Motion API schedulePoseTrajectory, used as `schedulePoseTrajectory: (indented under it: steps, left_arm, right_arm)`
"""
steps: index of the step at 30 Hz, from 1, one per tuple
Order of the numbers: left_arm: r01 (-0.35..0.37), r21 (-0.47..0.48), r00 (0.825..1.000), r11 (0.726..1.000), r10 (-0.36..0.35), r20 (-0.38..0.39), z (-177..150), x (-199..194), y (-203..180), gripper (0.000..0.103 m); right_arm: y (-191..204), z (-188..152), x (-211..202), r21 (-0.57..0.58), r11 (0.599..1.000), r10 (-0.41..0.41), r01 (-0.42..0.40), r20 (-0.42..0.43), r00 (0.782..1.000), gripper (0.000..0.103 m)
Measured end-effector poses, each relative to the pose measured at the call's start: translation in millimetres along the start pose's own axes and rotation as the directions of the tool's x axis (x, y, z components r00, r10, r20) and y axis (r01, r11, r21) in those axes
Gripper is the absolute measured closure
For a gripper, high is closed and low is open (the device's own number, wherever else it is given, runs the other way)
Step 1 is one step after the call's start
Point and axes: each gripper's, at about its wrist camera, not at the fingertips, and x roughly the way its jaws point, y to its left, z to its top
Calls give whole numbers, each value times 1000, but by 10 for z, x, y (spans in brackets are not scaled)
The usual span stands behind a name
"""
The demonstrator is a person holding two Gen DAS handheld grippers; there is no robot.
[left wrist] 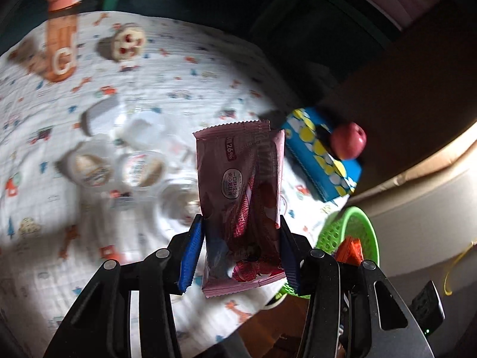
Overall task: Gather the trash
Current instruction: 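Lift both wrappers and carry them over the green wastebasket, then open the right tool over the basket while the left tool releases the pink wrapper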
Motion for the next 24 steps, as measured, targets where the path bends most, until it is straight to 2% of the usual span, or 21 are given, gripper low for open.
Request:
schedulePoseTrajectory:
  steps: [9, 18, 24]
  left_arm:
    - [61, 145, 996, 988, -50, -76, -92, 353, -808, 56]
    - [114, 249, 988, 962, -85, -126, -135, 584, -1464, 56]
    - [140, 307, 982, 941, -91, -168, -246, 796, -1902, 56]
  right_arm:
    - [-701, -40, -200, 93, 983, -159, 157, 19, 987, 42]
    - [-1394, -241, -320, 197, 944, -265, 265, -26, 964, 38]
    - [-1752, -384, -381, 243, 922, -299, 302, -47, 953, 27]
